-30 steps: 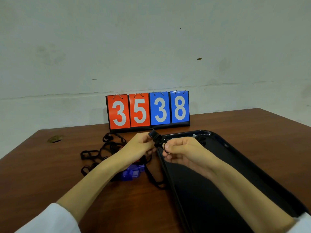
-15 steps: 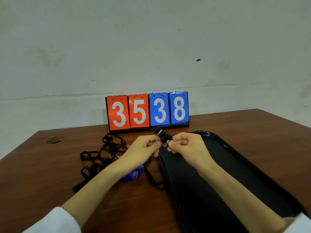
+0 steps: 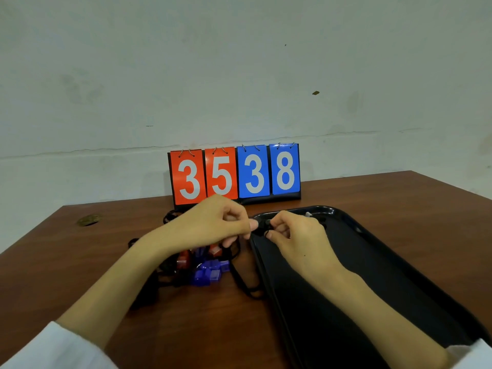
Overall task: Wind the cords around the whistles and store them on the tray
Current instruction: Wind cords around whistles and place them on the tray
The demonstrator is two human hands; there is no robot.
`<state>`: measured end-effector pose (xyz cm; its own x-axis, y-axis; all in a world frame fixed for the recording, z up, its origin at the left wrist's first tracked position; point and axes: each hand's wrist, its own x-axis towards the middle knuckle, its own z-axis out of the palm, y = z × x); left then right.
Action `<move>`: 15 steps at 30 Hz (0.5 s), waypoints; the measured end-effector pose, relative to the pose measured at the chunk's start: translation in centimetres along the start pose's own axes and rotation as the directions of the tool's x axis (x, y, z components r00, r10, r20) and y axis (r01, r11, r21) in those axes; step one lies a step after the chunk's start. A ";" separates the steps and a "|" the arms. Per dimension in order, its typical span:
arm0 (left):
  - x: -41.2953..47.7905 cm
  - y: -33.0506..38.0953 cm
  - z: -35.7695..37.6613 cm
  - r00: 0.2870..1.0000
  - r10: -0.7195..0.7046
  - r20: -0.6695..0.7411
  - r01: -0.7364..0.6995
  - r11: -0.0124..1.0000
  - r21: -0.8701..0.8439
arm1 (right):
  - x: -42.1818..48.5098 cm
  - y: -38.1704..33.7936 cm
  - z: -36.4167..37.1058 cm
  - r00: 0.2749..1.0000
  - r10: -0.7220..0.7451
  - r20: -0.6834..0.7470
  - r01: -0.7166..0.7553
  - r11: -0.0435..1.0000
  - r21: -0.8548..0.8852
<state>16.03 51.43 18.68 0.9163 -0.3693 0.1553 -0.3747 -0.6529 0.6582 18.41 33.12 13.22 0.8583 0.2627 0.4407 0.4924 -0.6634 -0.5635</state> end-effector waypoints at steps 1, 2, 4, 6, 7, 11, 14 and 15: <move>-0.1 0.1 -0.3 0.999 0.017 -0.036 -0.017 1.000 -0.017 | -0.1 -0.1 0.1 0.998 -0.057 0.022 0.057 0.998 -0.009; -0.1 0.2 -0.6 0.997 0.027 -0.070 -0.028 0.999 -0.021 | -0.2 -0.2 0.2 0.993 -0.110 0.042 0.110 0.994 -0.008; -0.1 0.0 -1.0 0.993 0.027 -0.112 -0.029 1.000 -0.011 | -0.3 -0.5 0.2 0.976 -0.196 0.093 0.197 0.980 0.001; -0.1 -0.4 -1.2 0.992 0.023 -0.120 -0.022 1.000 0.011 | -0.4 -0.7 0.2 0.954 -0.248 0.170 0.251 0.968 0.006; -0.1 -0.6 -1.2 0.992 0.022 -0.124 -0.019 1.000 0.023 | -0.5 -0.9 0.2 0.940 -0.272 0.205 0.275 0.961 0.011; 0.2 -1.4 -1.0 0.989 0.018 -0.144 -0.016 1.000 0.017 | -1.0 -1.4 0.5 0.911 -0.343 0.228 0.337 0.939 0.067; 0.3 -2.3 -1.2 0.981 -0.023 -0.195 0.013 0.998 -0.053 | -1.0 -1.6 0.3 0.922 -0.355 0.156 0.342 0.934 0.108; 0.3 -2.6 -1.2 0.977 -0.044 -0.207 0.028 0.996 -0.080 | -1.0 -1.6 0.2 0.924 -0.358 0.132 0.344 0.931 0.118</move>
<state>17.46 53.86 17.91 0.9412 -0.1954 0.2754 -0.3366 -0.6078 0.7192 16.75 34.09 13.52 0.6358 0.5731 0.5170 0.7712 -0.4446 -0.4556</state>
